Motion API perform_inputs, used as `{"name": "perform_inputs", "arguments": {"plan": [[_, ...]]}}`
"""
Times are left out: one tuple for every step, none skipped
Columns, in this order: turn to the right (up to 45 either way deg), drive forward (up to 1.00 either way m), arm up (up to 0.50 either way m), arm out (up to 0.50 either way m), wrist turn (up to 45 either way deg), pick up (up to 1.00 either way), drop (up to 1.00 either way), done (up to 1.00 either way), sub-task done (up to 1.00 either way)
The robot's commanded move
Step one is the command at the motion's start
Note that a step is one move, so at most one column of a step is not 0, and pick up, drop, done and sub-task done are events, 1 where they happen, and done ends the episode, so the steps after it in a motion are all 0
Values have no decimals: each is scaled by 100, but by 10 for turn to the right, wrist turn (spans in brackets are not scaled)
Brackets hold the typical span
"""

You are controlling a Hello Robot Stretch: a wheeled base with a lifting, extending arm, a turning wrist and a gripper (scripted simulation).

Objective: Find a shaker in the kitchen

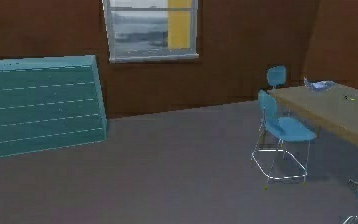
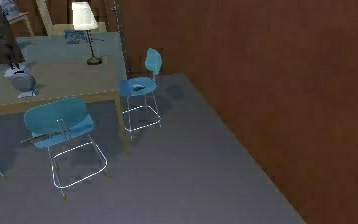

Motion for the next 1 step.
{"name": "perform_inputs", "arguments": {"plan": [[30,0,0,0,0,0,0,0,0]]}}
